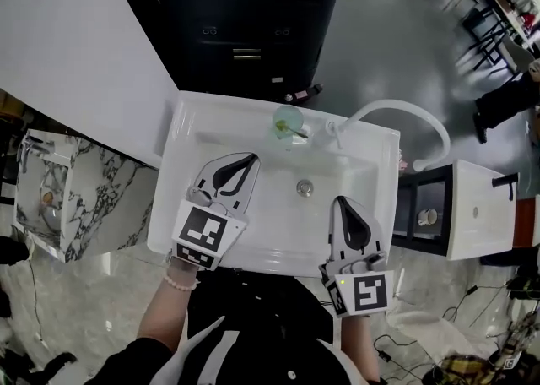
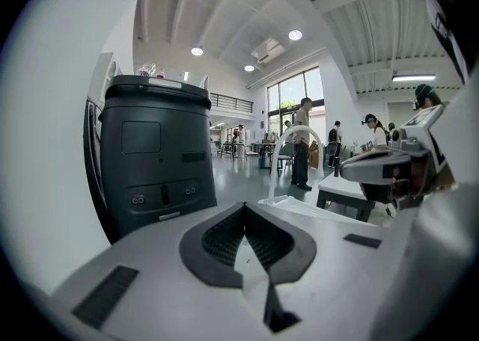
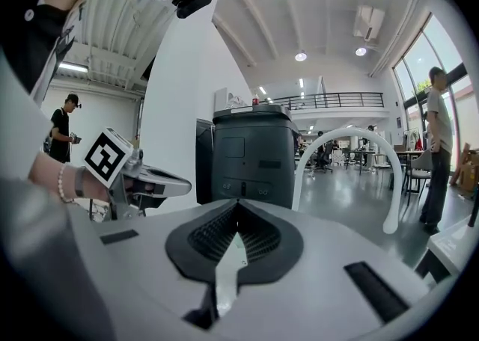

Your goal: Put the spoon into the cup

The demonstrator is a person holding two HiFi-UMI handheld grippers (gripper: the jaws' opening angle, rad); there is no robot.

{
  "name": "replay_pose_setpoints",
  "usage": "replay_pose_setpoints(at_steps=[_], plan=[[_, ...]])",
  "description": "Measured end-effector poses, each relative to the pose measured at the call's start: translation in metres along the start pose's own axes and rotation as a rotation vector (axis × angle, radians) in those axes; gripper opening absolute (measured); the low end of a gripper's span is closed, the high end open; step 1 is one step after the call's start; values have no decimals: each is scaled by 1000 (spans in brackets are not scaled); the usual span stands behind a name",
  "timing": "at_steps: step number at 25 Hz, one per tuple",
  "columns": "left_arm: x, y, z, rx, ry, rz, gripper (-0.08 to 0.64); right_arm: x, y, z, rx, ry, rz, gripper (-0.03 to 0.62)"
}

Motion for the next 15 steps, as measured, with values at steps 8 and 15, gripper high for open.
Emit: replay_pose_setpoints(at_steps=[8,15], plan=[[1,13,36,18,39,-12,2,-11,7,-4,1,49,35,0],[1,17,54,32,57,-6,2,-20,12,-9,20,81,58,0]])
Point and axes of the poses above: the fingertips, and each gripper's own axes: z backward along the fingers, x to its right, y out of its top, the point moved 3 cm from there along z, backward along the fingers, and after that the axes turned 5 degrees about -y, right-handed, at the moved point
